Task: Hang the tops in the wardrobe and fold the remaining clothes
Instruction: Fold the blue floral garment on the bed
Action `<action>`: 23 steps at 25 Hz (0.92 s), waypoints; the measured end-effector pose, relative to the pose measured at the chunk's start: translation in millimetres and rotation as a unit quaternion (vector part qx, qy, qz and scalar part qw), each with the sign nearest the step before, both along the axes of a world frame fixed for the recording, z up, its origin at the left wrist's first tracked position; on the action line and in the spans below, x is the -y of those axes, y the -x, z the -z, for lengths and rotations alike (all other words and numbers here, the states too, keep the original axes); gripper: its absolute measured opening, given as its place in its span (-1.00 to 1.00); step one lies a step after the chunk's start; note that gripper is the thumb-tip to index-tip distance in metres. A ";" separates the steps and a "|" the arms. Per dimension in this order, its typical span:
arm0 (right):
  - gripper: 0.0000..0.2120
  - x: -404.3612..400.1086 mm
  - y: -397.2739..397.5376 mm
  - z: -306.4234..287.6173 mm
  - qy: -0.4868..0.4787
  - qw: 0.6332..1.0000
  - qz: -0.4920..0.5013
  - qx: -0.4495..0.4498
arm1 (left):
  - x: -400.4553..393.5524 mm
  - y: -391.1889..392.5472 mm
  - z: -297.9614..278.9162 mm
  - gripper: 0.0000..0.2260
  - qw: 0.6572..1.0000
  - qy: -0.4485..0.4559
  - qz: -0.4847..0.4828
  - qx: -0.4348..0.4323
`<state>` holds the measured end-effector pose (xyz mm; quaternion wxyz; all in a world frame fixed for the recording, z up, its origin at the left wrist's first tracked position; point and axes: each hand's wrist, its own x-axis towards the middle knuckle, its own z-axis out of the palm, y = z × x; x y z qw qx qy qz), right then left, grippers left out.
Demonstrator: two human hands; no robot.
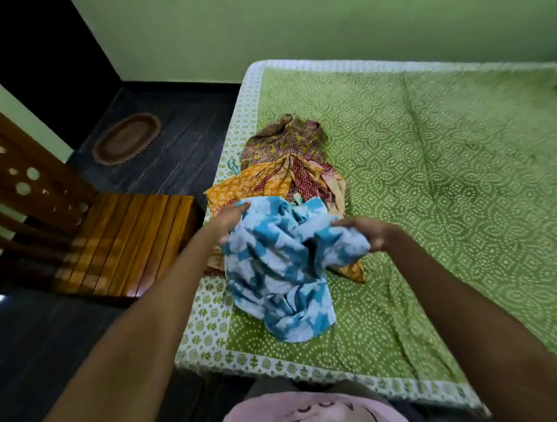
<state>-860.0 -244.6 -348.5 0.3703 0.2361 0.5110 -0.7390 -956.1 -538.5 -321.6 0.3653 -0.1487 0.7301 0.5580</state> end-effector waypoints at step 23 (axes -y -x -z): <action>-0.72 -133.3 1.0 -160.6 -0.081 0.935 0.275 -0.208 | -15.6 40.9 -142.6 -0.88 0.973 -0.073 -0.057 -0.210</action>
